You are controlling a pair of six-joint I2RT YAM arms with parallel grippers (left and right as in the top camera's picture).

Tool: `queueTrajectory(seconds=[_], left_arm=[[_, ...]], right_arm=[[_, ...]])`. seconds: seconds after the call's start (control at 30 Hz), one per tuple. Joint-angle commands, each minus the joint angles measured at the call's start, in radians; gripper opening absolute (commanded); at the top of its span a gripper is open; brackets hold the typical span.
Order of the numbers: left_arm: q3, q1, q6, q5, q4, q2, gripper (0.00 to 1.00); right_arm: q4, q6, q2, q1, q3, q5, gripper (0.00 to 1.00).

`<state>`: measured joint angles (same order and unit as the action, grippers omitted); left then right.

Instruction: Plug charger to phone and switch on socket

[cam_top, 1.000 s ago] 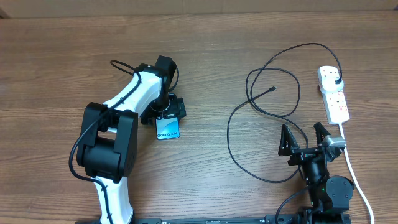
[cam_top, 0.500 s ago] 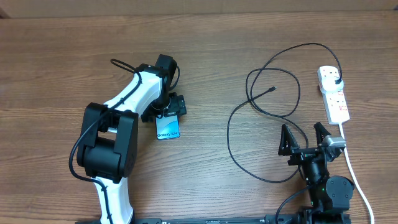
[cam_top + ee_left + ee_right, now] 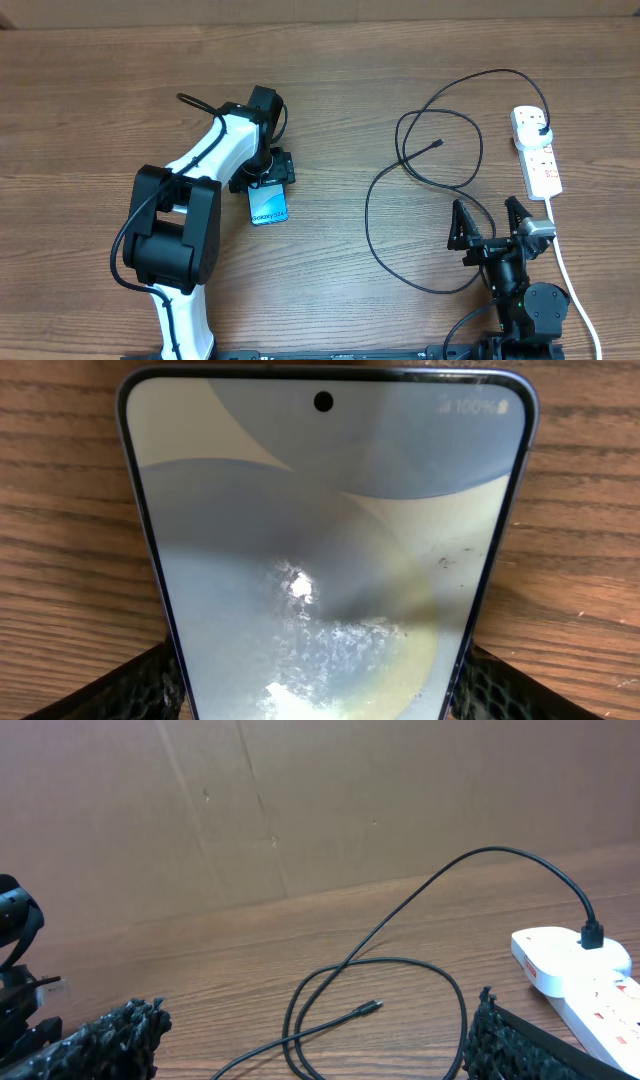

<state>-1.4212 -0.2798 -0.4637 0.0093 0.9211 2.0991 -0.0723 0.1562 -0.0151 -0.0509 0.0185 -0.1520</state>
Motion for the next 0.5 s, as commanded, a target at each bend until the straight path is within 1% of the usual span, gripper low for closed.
queueTrajectory(seconds=[0.0,0.1,0.2,0.47], left_arm=[[0.082,-0.002,0.041,0.122,-0.038,0.164,0.85],[0.082,-0.002,0.04,0.122,-0.024,0.164,0.86],[0.082,-0.002,0.036,0.124,-0.012,0.164,0.95],[0.082,-0.002,0.034,0.153,0.01,0.164,0.95]], right_arm=[[0.003,-0.001,0.006,0.001,-0.011,0.006,1.0],[0.003,-0.001,0.006,0.001,-0.011,0.006,1.0],[0.003,-0.001,0.006,0.001,-0.011,0.006,1.0],[0.003,-0.001,0.006,0.001,-0.011,0.006,1.0]])
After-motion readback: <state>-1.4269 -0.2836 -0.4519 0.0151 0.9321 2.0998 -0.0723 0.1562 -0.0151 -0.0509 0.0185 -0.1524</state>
